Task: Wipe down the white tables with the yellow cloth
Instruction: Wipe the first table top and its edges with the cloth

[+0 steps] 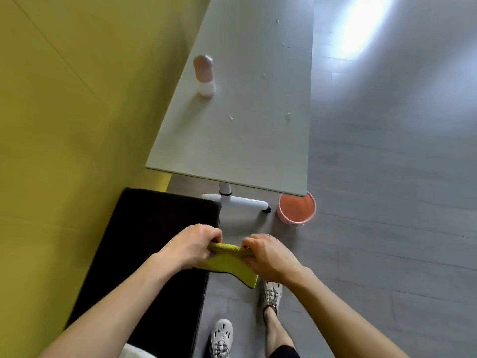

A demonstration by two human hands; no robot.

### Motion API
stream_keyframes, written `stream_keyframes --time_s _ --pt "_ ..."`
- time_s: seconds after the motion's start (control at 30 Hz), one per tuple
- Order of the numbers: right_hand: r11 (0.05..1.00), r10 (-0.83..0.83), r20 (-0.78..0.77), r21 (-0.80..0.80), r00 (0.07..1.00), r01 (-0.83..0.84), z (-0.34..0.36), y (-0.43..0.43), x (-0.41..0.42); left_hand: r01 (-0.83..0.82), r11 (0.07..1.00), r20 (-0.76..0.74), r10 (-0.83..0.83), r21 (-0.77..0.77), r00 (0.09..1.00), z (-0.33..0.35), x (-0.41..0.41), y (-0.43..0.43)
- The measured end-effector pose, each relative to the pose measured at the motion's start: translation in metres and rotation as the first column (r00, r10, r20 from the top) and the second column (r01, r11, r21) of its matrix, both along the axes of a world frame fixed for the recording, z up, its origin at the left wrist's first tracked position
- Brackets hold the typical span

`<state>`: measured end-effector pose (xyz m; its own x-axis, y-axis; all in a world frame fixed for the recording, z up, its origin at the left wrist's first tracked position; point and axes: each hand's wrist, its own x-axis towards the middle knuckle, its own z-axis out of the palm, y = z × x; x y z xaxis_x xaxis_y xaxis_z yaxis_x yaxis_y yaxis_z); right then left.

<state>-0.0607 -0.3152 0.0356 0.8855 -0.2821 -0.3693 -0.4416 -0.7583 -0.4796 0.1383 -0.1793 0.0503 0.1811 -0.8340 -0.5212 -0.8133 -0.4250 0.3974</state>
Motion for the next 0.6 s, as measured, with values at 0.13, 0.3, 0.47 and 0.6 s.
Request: stream_keyframes --time_s 0.13,0.3,0.47,0.6 --pt "0.995 -0.05 0.182 -0.08 0.982 0.065 0.053 -0.081 0.019 -0.031 0.971 0.154 0.069 -0.236 0.986 0.052 0.02 -0.067" --pt "0.941 -0.064 0.499 -0.259 0.864 0.219 0.089 -0.175 0.057 0.026 0.834 0.337 0.194 -0.552 0.922 0.099 0.039 -0.14" --pt "0.95 -0.063 0.297 -0.274 0.953 0.148 0.033 -0.197 0.064 -0.05 0.936 0.279 0.155 -0.349 0.948 0.076 0.061 -0.155" --pt "0.951 -0.06 0.157 -0.29 0.986 0.105 -0.022 -0.2 0.075 -0.172 0.977 0.3 0.202 -0.123 0.932 0.032 0.099 -0.149"
